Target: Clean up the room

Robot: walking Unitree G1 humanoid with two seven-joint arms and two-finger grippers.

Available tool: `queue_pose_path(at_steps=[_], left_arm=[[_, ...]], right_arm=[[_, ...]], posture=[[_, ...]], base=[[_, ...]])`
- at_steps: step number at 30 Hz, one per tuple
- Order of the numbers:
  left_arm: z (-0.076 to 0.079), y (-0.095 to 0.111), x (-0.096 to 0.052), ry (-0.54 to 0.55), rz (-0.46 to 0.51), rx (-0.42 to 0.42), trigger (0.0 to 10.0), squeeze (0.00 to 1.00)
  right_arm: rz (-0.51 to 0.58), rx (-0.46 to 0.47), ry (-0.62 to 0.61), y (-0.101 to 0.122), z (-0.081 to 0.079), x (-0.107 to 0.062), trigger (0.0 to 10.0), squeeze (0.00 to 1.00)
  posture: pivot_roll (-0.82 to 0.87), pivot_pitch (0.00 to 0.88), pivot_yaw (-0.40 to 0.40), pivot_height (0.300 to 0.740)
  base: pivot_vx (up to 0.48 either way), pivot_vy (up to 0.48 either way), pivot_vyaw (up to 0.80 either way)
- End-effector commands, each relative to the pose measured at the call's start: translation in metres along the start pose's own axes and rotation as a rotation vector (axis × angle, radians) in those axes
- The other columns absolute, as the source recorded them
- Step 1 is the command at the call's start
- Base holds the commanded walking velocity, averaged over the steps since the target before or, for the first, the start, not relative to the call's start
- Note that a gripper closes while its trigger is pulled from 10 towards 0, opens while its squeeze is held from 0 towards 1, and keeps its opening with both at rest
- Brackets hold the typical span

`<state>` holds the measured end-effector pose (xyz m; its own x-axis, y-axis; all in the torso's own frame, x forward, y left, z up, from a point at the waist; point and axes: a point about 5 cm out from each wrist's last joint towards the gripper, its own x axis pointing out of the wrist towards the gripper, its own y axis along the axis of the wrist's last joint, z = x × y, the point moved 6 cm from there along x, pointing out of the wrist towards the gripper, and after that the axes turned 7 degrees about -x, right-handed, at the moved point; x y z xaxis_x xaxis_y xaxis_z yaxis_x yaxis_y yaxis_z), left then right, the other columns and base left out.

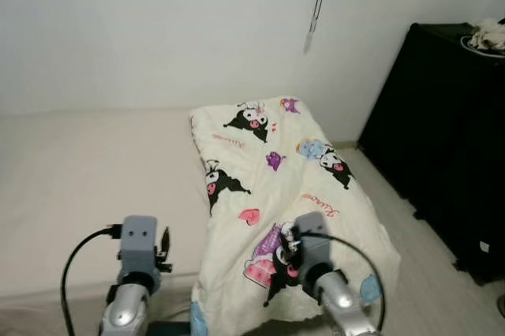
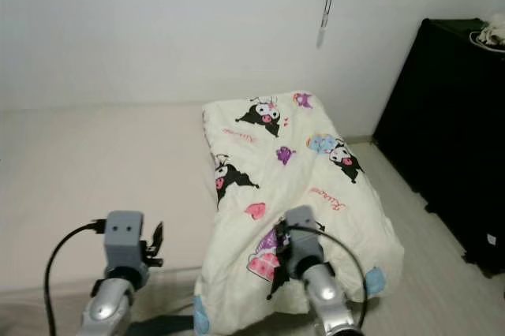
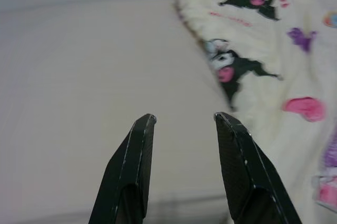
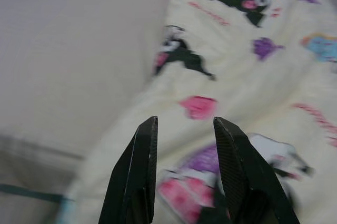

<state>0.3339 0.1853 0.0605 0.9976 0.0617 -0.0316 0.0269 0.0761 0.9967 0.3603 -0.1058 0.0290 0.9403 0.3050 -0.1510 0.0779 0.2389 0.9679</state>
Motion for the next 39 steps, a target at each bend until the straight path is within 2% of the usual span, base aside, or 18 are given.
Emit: queue_pose_path(at_steps=[1,35,39], left_arm=[[0.0007,-0.0074,-0.0036,-0.005,-0.023,-0.001,10.0,0.00],[-0.0037,-0.0070,-0.0049,0.000,-0.021,0.001,10.0,0.00],[-0.0070,-0.0063,-0.0053,0.020,-0.027,0.036,10.0,0.00]], right_arm=[[-0.011,-0.001,-0.014,-0.0047,0.0057,-0.0033,10.0,0.00],[-0.008,0.001,-0.011,-0.0044,0.0043,-0.0033,10.0,0.00],[-0.009,0.001,-0.011,-0.0048,0.0045,-0.0033,10.0,0.00]], posture=[[0.00,0.085,-0.076,0.740],[0.00,0.075,-0.073,0.740],[0.00,0.078,-0.073,0.740]], base=[[0.000,0.480,0.00],[0.000,0.480,0.00],[0.000,-0.360,0.00]])
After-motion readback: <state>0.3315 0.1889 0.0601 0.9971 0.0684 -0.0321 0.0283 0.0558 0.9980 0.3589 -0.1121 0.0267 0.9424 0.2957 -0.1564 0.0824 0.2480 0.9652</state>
